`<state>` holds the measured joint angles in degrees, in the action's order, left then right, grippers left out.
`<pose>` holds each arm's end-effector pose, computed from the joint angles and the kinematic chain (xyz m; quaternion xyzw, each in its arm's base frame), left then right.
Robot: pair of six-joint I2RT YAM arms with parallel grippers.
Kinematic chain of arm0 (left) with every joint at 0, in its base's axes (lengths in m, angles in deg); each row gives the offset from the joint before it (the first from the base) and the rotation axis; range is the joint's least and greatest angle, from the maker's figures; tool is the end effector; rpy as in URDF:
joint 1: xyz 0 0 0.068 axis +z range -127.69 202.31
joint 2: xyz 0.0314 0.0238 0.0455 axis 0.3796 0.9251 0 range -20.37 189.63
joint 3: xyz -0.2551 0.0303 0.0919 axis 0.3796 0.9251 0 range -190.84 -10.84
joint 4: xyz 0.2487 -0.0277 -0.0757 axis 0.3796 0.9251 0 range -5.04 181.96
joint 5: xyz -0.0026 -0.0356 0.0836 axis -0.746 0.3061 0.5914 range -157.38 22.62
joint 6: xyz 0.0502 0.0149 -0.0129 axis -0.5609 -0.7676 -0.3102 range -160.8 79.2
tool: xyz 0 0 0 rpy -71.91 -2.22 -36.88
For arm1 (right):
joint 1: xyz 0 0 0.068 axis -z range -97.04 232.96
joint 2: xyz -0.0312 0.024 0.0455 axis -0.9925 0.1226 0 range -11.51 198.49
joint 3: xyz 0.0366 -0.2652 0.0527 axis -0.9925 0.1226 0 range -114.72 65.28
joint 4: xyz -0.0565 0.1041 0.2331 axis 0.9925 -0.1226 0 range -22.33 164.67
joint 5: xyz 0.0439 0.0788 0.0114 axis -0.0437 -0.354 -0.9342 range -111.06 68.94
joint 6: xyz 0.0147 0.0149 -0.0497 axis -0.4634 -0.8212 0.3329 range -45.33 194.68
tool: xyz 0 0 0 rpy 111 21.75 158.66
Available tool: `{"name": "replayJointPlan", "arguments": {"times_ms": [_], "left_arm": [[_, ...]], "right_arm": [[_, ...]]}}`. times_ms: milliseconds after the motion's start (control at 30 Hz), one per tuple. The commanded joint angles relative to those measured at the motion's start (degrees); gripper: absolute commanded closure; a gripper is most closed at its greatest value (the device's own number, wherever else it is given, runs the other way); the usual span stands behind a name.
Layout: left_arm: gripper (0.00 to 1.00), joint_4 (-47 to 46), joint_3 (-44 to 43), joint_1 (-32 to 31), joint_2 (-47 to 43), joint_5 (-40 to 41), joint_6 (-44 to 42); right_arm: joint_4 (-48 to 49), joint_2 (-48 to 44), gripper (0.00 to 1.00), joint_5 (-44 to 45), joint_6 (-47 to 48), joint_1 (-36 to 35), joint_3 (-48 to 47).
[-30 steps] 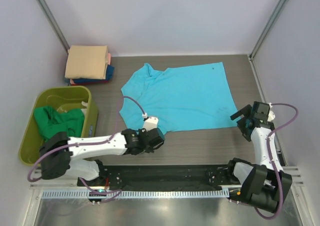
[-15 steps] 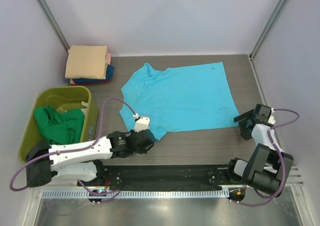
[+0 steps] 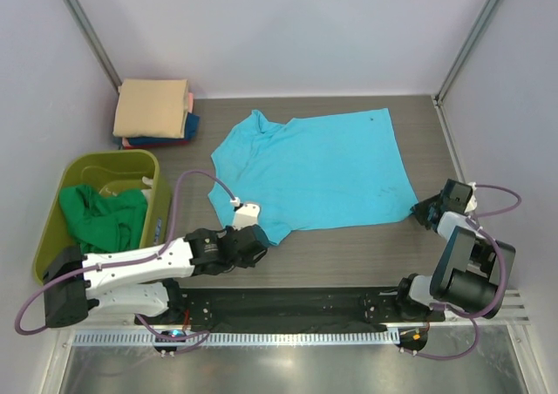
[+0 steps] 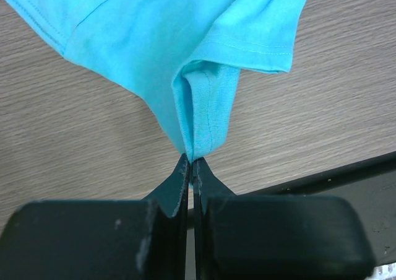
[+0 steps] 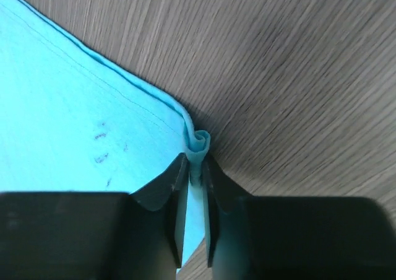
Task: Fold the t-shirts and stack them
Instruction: Fold the tshirt
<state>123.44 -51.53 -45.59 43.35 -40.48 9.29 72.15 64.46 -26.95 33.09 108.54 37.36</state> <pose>0.0910 -0.1815 0.2166 0.0894 0.9402 -0.0890 0.3165 0.2125 -0.0977 0.1430 0.5055 0.7928 0.0948 0.3269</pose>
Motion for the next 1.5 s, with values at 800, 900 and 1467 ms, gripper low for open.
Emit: {"name": "replayJointPlan", "arguments": {"times_ms": [800, 900, 1467], "left_arm": [[1.00, 16.1, -31.6, 18.5, 3.5, -6.6, -29.2], [1.00, 13.6, -35.2, 24.8, 8.8, -9.5, -34.2], [0.98, 11.2, -64.2, 46.3, 47.7, -21.2, -48.2]], "right_arm": [[-24.5, -13.8, 0.99, -7.5, -0.7, -0.5, -15.8], [-22.6, -8.4, 0.99, -7.1, -0.9, -1.7, -19.2], [-15.8, 24.8, 0.99, -2.6, -6.0, -8.5, -42.5]]}}
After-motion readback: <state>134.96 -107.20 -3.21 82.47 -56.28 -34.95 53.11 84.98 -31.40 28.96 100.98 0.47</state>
